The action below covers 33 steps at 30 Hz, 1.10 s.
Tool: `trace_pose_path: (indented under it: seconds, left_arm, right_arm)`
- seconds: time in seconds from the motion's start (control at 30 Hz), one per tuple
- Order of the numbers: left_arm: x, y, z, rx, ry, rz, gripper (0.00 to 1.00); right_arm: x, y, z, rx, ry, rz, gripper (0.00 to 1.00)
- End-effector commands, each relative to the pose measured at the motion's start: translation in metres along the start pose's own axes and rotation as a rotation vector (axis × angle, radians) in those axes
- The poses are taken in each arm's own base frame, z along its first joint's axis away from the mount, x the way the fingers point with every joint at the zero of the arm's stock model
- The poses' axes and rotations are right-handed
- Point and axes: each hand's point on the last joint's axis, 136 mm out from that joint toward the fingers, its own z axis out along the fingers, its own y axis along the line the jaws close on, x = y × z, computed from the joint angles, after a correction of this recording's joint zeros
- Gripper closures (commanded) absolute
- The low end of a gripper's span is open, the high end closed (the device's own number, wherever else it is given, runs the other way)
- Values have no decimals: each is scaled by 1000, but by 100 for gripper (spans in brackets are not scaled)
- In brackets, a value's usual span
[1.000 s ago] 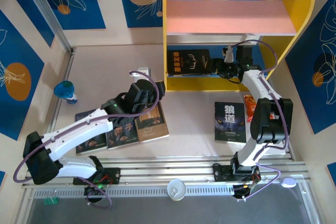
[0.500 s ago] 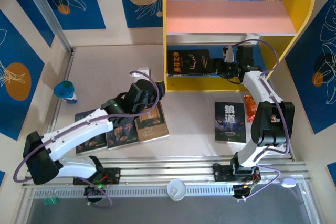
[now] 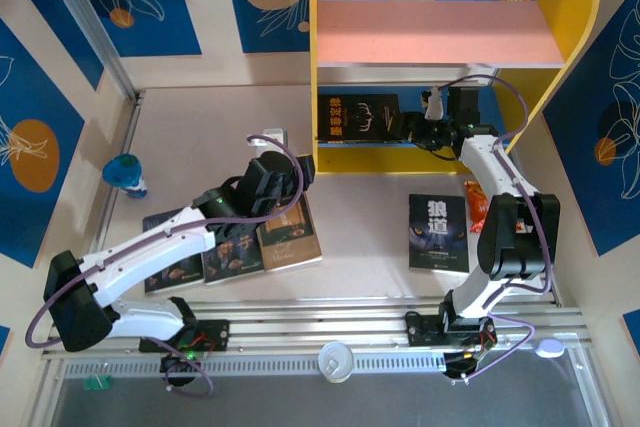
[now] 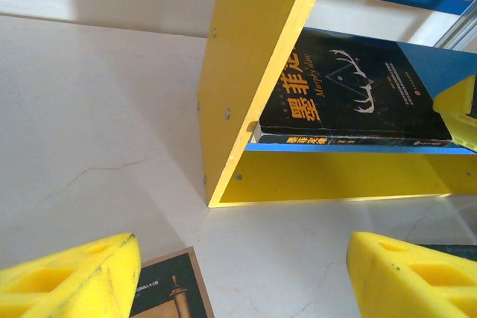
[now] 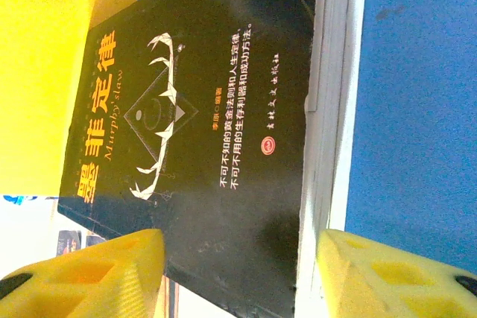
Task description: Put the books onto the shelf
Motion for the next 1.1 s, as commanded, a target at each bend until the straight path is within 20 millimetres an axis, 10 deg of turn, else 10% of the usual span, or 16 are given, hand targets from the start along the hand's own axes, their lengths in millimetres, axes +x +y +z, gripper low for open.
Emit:
trace_pose_path:
  seconds: [0.0,1.07]
  left_arm:
    - [-10,3,-4,-3,-20,-2,27]
    - [-9,4,-3,-12,-19,4,27]
  right_arm:
    - [0,17,1,-36,16,-31,43]
    - [-9,21,9,-54,19,-35,43]
